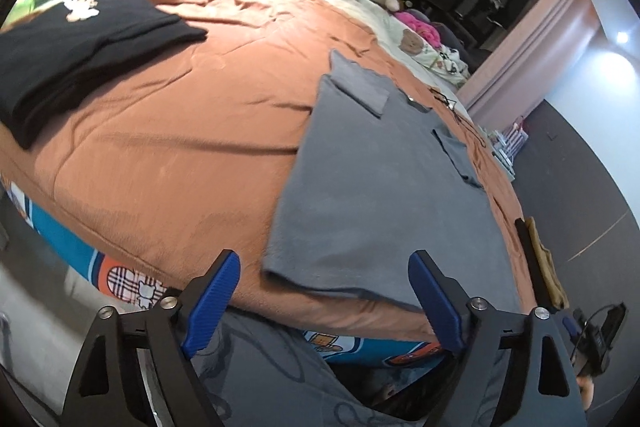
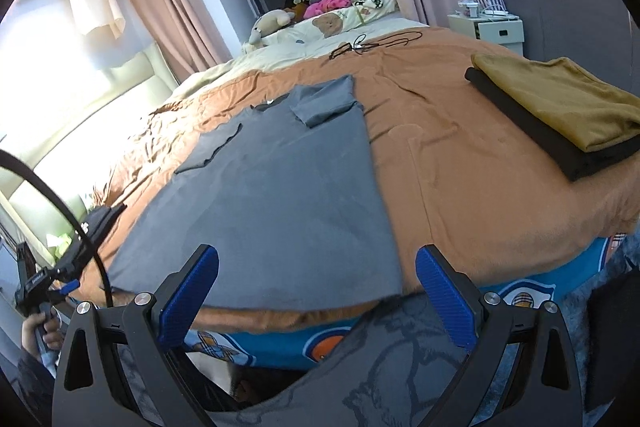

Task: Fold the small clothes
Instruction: 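Move the left gripper down to the hem of the grey shirt, then close the left gripper on the shirt hem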

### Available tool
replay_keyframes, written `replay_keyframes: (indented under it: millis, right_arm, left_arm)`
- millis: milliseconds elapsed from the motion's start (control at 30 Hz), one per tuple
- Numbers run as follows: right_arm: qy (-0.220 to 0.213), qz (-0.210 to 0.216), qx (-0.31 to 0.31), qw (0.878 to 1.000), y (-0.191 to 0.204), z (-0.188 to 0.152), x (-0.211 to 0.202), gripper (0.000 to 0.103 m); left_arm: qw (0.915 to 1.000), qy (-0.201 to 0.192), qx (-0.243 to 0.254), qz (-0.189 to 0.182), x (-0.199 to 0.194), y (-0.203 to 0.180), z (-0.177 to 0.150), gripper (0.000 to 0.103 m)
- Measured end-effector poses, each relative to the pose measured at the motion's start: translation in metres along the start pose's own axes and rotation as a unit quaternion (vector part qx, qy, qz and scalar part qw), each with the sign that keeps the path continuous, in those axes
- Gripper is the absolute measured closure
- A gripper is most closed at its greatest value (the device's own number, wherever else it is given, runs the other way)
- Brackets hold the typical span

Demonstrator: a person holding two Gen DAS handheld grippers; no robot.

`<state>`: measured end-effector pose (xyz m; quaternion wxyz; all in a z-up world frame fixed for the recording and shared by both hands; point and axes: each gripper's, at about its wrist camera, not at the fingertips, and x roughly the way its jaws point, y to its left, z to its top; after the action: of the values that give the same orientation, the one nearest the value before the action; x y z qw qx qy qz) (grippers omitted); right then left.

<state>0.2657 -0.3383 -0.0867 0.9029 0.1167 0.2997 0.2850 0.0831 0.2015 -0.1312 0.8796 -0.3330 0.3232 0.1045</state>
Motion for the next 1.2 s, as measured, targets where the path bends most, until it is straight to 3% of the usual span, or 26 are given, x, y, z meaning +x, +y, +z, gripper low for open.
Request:
replay_keyframes:
  millis: [267, 533, 767, 1000, 1067, 1200]
  right_arm:
    - [0.05, 0.021, 0.023, 0.998, -0.013, -0.012, 0.014, 0.004]
    - [0.066, 0.027, 0.075, 0.995, -0.031, -0.004, 0.033, 0.004]
    - [0.077, 0.041, 0.117, 0.989, -0.043, -0.003, 0.051, 0.004]
    - [0.08, 0.062, 0.142, 0.985, -0.046, -0.008, 0.06, 0.004]
    - [0.077, 0.068, 0.145, 0.984, -0.047, -0.006, 0.06, 0.004]
    - [0.076, 0.07, 0.145, 0.984, -0.047, -0.009, 0.064, 0.004]
  left_arm:
    - [0.9993, 0.02, -0.03, -0.002, 0.024, 0.018, -0.014, 0.02]
    - [0.9973, 0.039, -0.061, -0.008, 0.045, 0.031, -0.022, 0.034]
    - [0.9955, 0.041, -0.085, -0.008, 0.052, 0.033, -0.021, 0.035]
    - [0.989, 0.039, -0.135, -0.047, 0.046, 0.043, -0.022, 0.044]
    - [0.9876, 0.039, -0.14, -0.06, 0.044, 0.04, -0.022, 0.05]
    - [0.9886, 0.043, -0.133, -0.055, 0.049, 0.034, -0.019, 0.052]
